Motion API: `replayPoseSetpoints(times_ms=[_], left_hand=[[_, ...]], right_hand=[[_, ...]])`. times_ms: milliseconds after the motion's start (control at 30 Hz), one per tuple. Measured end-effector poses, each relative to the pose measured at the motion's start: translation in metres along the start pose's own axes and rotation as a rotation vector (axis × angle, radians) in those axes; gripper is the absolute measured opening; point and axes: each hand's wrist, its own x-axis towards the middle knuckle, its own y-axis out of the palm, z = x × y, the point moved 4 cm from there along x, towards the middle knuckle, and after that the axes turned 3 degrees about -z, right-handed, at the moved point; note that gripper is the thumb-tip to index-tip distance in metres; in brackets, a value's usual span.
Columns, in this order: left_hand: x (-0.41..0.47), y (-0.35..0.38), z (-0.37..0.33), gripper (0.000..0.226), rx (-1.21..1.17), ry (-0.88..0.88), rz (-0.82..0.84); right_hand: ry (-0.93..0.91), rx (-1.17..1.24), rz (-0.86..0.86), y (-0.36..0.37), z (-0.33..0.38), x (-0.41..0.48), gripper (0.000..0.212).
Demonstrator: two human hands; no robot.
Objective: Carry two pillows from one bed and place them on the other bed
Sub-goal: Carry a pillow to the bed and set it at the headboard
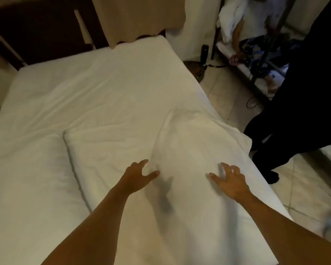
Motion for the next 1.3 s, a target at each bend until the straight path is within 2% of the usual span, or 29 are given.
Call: replayPoseSetpoints(times_ms=[133,300,467,600,733,933,1133,1300], left_hand=[[0.031,0.019,0.017,0.089,-0.008,-0.011,0.013],[0.068,0.04,0.027,0.095,-0.058,0.005,-0.021],[0.101,0.056,0.027,0.095,-0.227,-0.03,-0.035],[0.119,0.07,0.022,0.097,-0.358,0.013,-0.059],[0.126,0.083,0.011,0.076,-0.509,0.08,-0.088],[0.135,0.099,0.018,0.086,-0.593,0.047,-0.066],[0.136,0.11,0.015,0.081,-0.717,0.007,-0.075],[0.129,0.101,-0.006,0.074,-0.679,0.097,-0.15]], right_hand=[[0.056,0.101,-0.022,0.021,-0.012,0.019,0.083],[0.031,0.209,-0.136,0.044,-0.028,0.029,0.085],[-0.004,0.319,-0.201,0.052,-0.042,0.038,0.084],[-0.014,0.354,-0.218,0.056,-0.054,0.047,0.086],[-0.031,0.395,-0.229,0.06,-0.064,0.054,0.085],[-0.02,0.482,-0.234,0.066,-0.08,0.061,0.084],[-0.024,0.649,-0.205,0.071,-0.085,0.062,0.077],[-0.082,0.744,-0.255,0.064,-0.069,0.06,0.08]])
